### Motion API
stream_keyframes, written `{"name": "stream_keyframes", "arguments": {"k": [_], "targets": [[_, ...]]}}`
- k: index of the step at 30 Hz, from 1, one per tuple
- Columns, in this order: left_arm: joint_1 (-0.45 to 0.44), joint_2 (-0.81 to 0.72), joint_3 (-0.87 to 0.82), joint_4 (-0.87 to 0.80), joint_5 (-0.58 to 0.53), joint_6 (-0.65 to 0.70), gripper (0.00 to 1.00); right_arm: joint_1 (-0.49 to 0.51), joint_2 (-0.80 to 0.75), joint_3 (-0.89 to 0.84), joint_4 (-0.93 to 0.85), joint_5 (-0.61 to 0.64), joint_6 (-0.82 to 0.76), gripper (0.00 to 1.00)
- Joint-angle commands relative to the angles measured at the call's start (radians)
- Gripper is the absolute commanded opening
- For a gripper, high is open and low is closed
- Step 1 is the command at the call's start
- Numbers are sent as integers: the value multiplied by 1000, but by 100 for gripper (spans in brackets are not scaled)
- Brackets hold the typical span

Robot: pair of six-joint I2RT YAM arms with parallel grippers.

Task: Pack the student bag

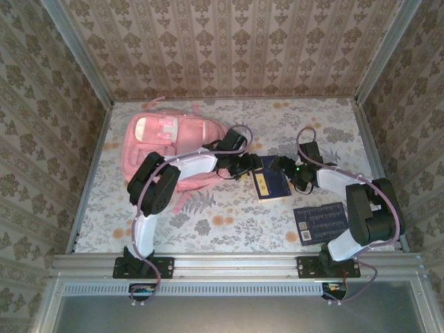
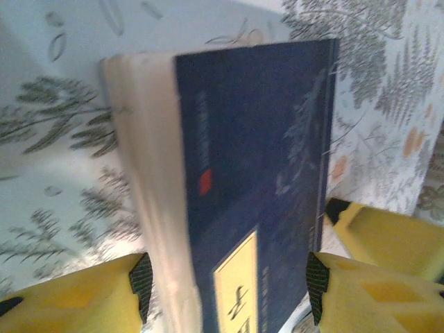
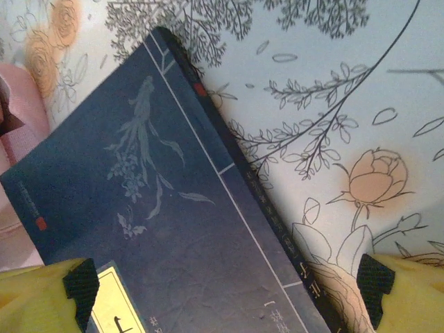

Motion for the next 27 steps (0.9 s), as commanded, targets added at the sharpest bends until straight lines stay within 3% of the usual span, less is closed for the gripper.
{"name": "stream_keyframes", "arguments": {"k": [1, 11, 15, 20, 22, 27], "targets": [[-10, 38, 43, 55, 27, -37, 61, -3, 25, -40, 49, -61, 46, 98], [-18, 68, 53, 131, 97, -69, 55, -3, 29, -97, 170, -159, 141, 96], [-18, 49, 36, 160, 113, -74, 41, -5, 21, -100, 171, -163, 150, 95], [-14, 47, 37, 154, 136, -42, 11, -14, -5, -105, 154, -150, 136, 94], [-9, 42, 40, 153, 157, -29, 3, -21, -22, -113, 148, -145, 128, 94], [7, -19, 19, 152, 203, 20, 0, -55, -65, -169, 202, -192, 143, 96]]}}
